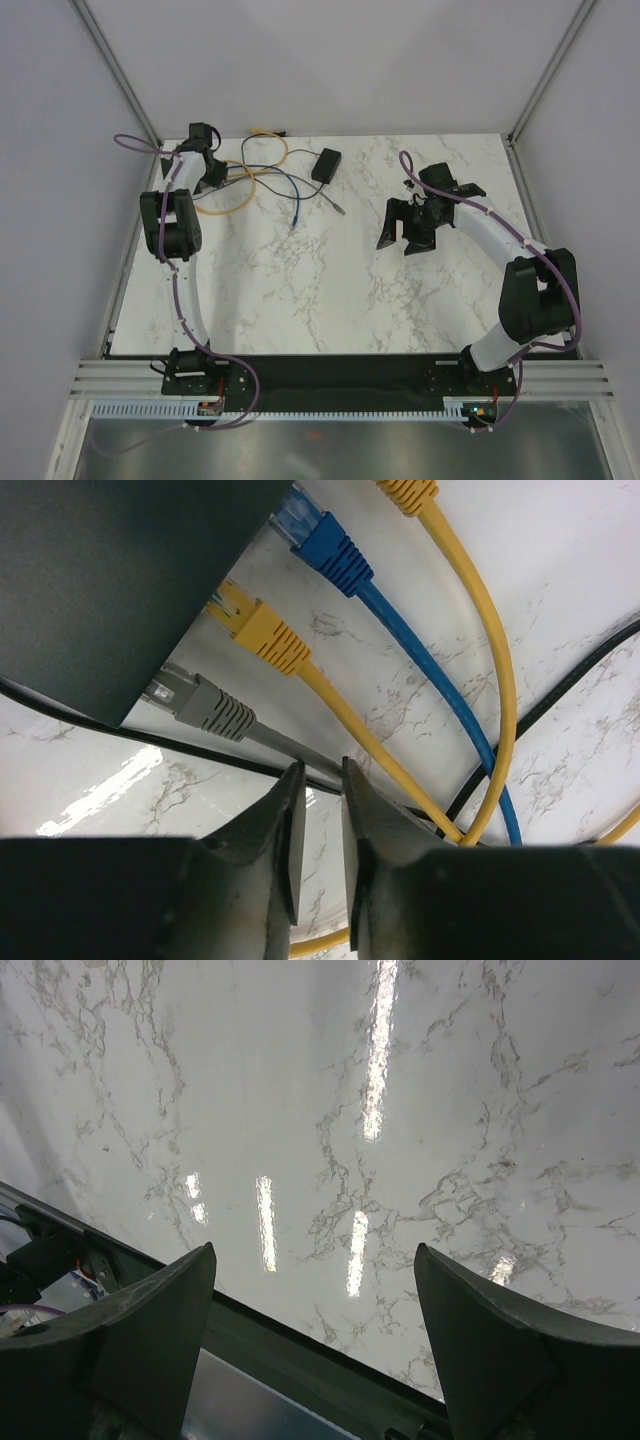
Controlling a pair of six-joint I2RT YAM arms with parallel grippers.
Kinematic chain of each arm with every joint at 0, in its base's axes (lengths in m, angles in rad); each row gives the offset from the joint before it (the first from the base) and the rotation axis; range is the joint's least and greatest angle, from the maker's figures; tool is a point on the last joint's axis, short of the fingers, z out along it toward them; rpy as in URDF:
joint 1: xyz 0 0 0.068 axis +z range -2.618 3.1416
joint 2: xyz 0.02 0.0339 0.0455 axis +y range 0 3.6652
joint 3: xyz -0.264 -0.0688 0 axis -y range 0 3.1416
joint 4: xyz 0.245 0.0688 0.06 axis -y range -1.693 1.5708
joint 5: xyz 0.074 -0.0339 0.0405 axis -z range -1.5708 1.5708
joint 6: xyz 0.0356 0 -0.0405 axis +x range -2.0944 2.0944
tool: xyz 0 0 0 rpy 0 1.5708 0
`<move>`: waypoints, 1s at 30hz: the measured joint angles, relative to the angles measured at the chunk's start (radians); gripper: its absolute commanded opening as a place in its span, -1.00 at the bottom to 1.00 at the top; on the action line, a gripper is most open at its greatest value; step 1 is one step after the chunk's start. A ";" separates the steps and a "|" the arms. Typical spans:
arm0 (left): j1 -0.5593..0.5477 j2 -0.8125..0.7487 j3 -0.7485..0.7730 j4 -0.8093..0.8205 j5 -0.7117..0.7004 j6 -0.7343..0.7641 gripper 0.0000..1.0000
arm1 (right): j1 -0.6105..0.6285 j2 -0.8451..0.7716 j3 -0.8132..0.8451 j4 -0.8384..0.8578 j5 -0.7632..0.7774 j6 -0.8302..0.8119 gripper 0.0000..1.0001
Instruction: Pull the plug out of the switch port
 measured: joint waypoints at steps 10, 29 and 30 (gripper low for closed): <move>0.001 0.021 0.035 -0.003 0.015 0.043 -0.96 | 0.000 0.001 0.000 0.000 0.000 0.000 0.77; -0.008 -0.243 -0.344 0.064 -0.002 0.129 -0.05 | 0.001 -0.004 -0.041 0.030 -0.023 -0.012 0.76; -0.002 -0.248 -0.343 0.064 -0.002 0.140 0.03 | 0.001 -0.004 -0.045 0.030 -0.023 -0.012 0.77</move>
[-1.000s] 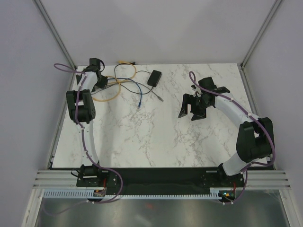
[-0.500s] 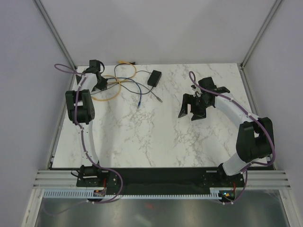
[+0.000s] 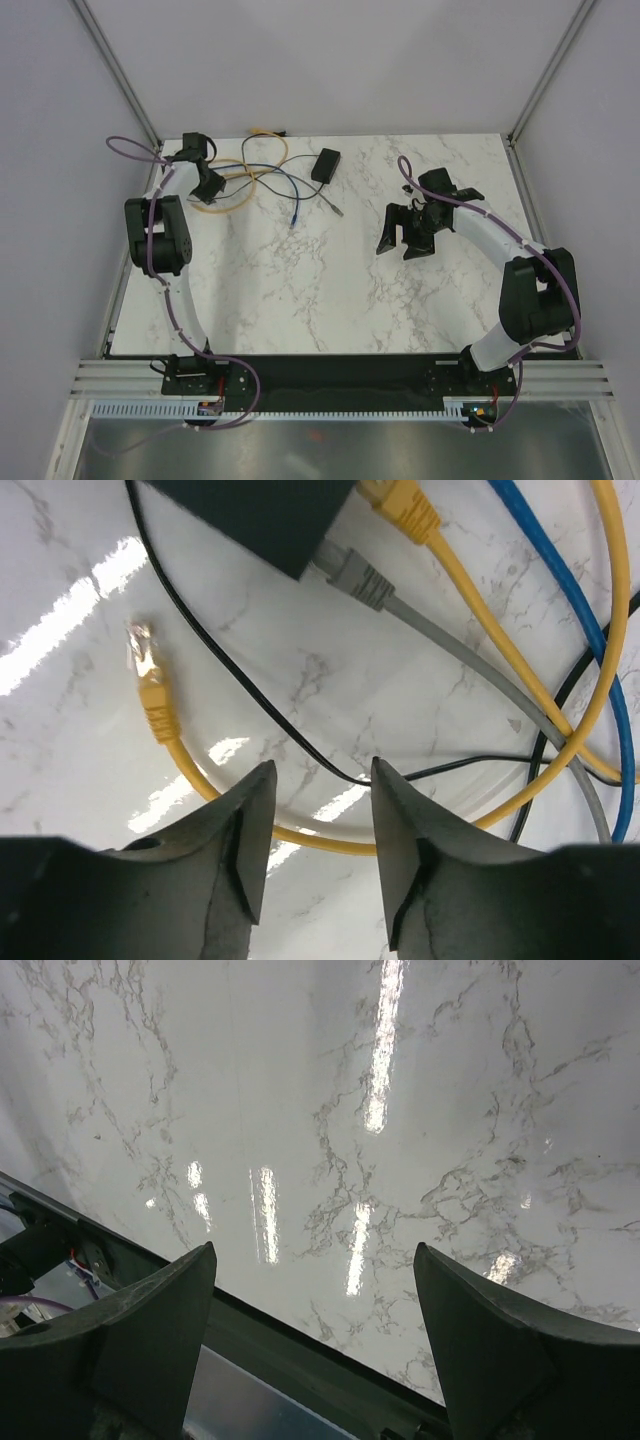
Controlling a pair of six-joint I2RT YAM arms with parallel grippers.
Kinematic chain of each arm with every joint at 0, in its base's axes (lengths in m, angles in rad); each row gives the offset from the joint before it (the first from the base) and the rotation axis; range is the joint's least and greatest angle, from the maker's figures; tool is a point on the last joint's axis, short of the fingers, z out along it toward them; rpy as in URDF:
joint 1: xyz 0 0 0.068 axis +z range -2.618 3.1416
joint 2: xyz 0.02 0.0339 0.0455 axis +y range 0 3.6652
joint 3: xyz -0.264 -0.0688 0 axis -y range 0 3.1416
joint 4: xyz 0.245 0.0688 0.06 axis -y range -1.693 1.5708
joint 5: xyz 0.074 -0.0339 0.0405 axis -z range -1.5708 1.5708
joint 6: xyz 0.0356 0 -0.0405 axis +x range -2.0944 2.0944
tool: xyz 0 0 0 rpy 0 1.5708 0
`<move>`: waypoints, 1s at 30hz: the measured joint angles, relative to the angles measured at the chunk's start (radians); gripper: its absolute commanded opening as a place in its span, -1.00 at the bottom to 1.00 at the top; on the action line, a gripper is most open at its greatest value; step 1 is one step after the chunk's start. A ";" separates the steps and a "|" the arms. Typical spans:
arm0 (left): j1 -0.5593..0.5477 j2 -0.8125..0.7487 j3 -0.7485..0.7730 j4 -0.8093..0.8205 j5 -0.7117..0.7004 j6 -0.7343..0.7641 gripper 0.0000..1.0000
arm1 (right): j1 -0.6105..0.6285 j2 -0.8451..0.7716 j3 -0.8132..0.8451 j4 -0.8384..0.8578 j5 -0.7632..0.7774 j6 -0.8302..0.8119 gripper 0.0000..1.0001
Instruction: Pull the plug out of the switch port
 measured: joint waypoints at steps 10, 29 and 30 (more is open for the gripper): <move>0.150 0.015 0.106 0.012 0.125 0.087 0.21 | 0.000 0.006 -0.002 0.002 -0.007 -0.008 0.76; 0.046 0.134 0.207 0.206 0.177 0.030 -0.74 | 0.000 0.090 0.040 0.003 -0.019 -0.020 0.76; 0.045 0.150 0.221 0.216 0.176 0.031 -0.76 | 0.000 0.090 0.040 0.000 -0.019 -0.024 0.76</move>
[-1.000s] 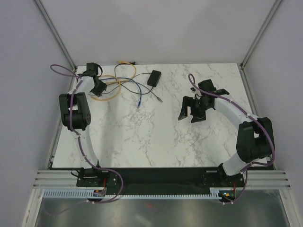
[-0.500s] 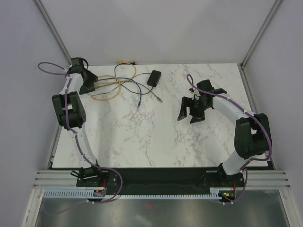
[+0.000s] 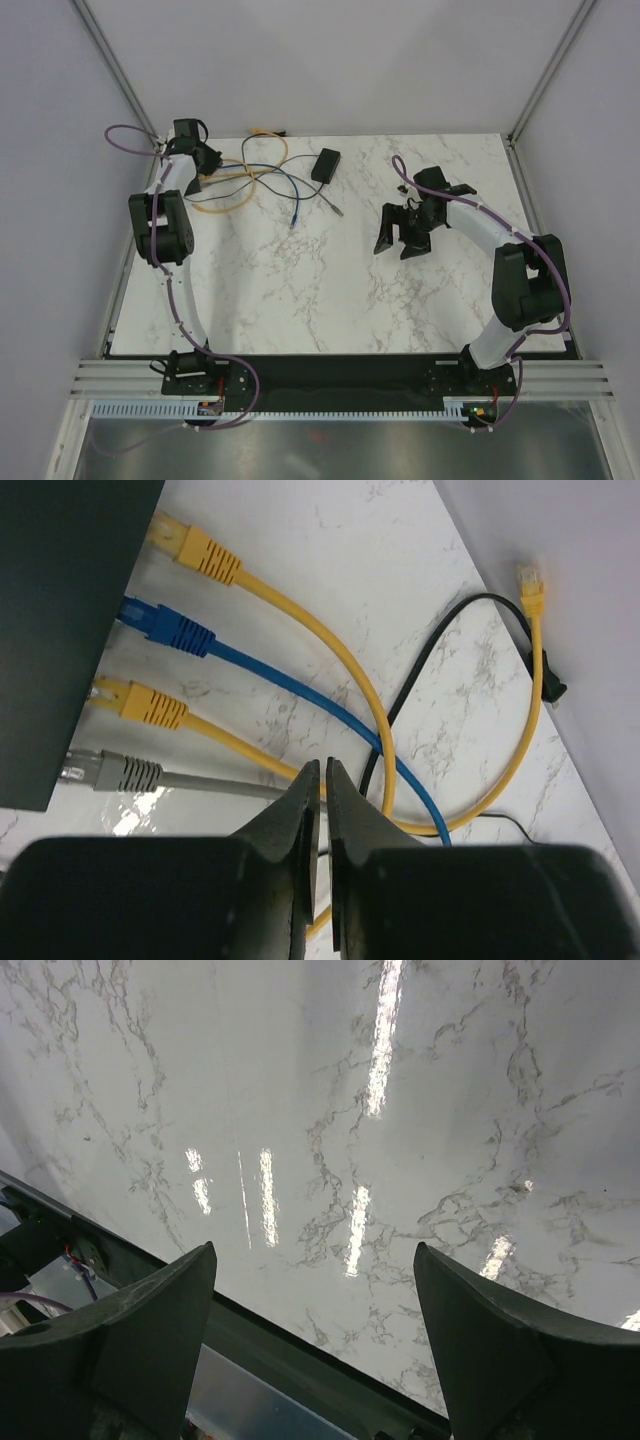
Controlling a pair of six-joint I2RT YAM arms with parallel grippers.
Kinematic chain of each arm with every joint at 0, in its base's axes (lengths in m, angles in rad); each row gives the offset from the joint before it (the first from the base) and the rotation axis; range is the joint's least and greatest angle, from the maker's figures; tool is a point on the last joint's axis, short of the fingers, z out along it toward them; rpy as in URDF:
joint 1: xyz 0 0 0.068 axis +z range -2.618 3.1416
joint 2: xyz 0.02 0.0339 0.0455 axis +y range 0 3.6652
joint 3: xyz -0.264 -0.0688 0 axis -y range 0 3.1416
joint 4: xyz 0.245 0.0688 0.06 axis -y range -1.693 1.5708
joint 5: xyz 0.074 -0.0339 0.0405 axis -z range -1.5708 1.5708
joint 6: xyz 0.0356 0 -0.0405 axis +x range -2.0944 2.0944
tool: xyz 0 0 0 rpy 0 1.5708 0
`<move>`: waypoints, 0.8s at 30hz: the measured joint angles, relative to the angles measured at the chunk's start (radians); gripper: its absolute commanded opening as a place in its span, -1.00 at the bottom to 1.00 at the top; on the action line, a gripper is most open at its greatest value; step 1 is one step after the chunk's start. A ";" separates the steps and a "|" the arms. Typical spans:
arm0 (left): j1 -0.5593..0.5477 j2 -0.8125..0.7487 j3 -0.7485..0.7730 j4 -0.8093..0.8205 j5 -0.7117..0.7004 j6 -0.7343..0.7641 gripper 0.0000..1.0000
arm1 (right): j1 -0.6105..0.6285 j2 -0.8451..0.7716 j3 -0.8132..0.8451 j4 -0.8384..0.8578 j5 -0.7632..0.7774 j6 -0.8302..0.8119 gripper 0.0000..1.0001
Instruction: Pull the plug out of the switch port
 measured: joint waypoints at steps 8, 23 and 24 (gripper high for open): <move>0.006 0.069 0.016 0.019 -0.001 0.014 -0.85 | 0.000 0.000 0.000 -0.032 0.005 -0.018 0.76; -0.007 0.005 -0.140 0.042 0.018 0.023 -0.94 | 0.000 -0.024 -0.005 -0.047 0.014 -0.026 0.76; -0.013 -0.013 -0.169 0.043 0.022 0.023 -0.95 | 0.000 -0.026 -0.005 -0.047 0.014 -0.027 0.76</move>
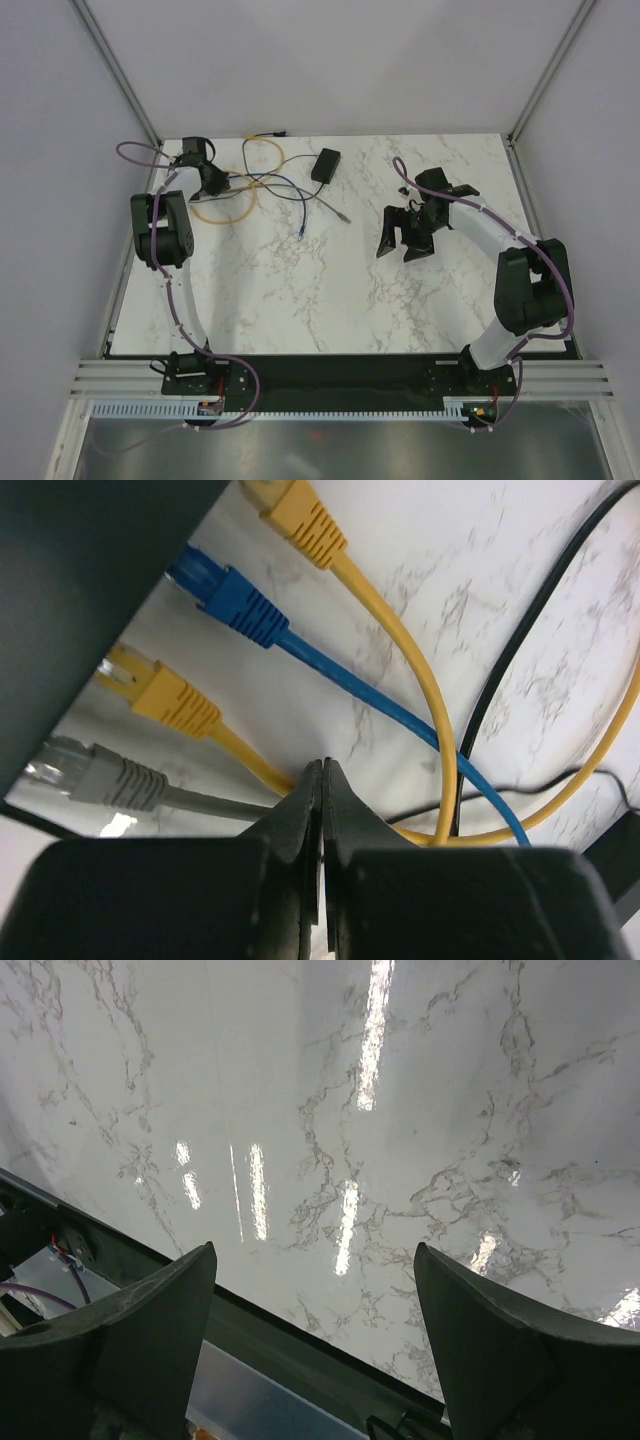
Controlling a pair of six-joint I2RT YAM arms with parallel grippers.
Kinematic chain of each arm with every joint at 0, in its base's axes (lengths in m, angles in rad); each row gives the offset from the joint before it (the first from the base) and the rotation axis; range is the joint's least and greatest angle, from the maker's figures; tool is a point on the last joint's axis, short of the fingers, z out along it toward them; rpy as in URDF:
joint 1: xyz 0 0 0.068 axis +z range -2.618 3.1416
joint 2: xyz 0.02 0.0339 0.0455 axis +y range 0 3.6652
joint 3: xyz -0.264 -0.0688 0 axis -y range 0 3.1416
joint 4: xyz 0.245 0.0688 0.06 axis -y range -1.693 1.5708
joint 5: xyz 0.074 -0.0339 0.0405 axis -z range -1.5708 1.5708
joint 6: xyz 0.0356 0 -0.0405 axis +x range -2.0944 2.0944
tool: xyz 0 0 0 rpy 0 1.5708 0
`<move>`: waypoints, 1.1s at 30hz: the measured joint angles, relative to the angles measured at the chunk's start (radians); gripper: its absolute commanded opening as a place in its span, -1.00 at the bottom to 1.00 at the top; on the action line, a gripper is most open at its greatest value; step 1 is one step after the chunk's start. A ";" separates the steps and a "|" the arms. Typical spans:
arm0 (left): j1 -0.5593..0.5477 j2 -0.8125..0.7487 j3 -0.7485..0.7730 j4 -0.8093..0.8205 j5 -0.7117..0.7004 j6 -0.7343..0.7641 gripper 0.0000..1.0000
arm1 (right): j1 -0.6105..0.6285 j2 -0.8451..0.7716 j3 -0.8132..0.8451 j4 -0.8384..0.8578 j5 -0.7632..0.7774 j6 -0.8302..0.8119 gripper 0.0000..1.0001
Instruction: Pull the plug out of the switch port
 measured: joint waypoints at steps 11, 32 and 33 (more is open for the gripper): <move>-0.095 -0.163 -0.244 0.005 0.027 -0.001 -0.95 | 0.000 -0.019 -0.008 0.001 -0.004 -0.009 0.77; -0.315 -0.303 -0.356 -0.058 0.042 -0.001 -0.95 | 0.041 0.018 0.059 0.032 -0.048 0.019 0.80; -0.315 -0.323 -0.364 -0.062 0.046 -0.001 -0.95 | 0.048 0.034 0.085 0.035 -0.052 0.028 0.80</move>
